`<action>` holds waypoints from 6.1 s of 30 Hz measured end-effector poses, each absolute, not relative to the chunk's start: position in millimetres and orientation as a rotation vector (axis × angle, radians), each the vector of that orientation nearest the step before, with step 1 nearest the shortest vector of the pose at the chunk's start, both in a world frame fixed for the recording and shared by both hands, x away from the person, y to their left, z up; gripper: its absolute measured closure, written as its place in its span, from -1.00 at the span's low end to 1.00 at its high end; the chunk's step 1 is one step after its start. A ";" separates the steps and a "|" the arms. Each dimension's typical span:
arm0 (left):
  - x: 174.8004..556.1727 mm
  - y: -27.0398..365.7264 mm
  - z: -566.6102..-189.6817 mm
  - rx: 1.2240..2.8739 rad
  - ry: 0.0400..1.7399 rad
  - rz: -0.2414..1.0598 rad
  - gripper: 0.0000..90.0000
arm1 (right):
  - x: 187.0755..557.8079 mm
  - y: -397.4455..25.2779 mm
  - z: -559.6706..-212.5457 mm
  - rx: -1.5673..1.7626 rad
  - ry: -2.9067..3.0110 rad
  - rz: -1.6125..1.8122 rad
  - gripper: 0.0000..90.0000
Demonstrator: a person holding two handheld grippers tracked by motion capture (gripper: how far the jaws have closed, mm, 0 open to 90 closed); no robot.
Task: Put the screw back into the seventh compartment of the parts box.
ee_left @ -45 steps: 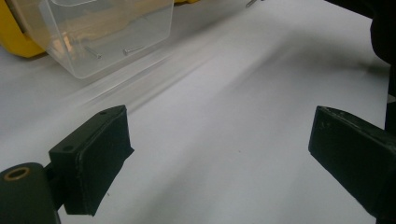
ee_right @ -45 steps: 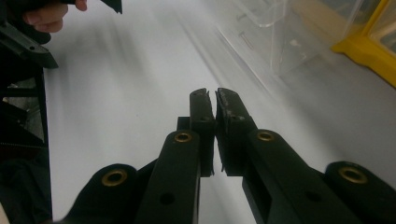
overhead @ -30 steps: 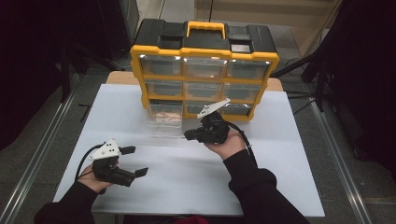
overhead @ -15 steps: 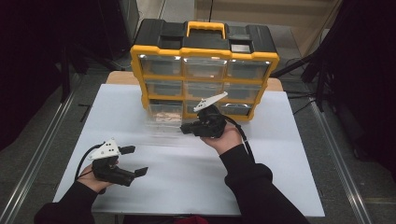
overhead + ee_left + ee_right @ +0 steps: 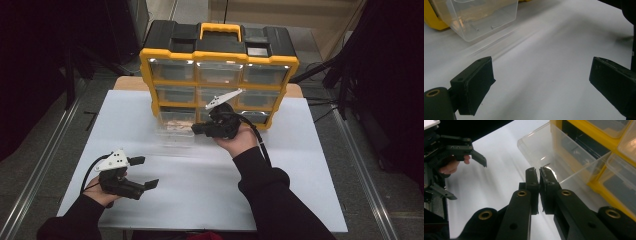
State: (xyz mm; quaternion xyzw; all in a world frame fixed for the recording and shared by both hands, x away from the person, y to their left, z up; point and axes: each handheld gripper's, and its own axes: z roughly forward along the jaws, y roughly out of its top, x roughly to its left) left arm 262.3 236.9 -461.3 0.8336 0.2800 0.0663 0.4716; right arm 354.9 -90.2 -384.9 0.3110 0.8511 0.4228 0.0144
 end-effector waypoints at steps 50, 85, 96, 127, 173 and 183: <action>261.0 236.5 -460.7 2.034 0.674 0.153 -0.88 | 403.6 -36.3 -409.9 1.091 2.546 1.267 0.94; 261.7 237.3 -461.4 2.025 0.692 0.152 -0.88 | 370.0 -49.6 -395.7 0.884 2.572 1.406 -0.25; 262.6 237.8 -461.7 2.030 0.697 0.157 -0.88 | 353.4 -67.9 -401.7 0.814 2.574 1.490 -0.37; 263.8 237.0 -461.4 2.031 0.699 0.170 -0.88 | 317.2 -120.7 -438.4 0.791 2.570 1.567 -0.66; 268.5 230.3 -453.1 1.977 0.725 0.179 -0.88 | 262.4 -179.1 -457.1 0.862 2.520 1.546 -0.67; 276.3 224.3 -446.5 1.951 0.729 0.189 -0.88 | 256.2 -190.3 -467.9 0.886 2.539 1.517 -0.67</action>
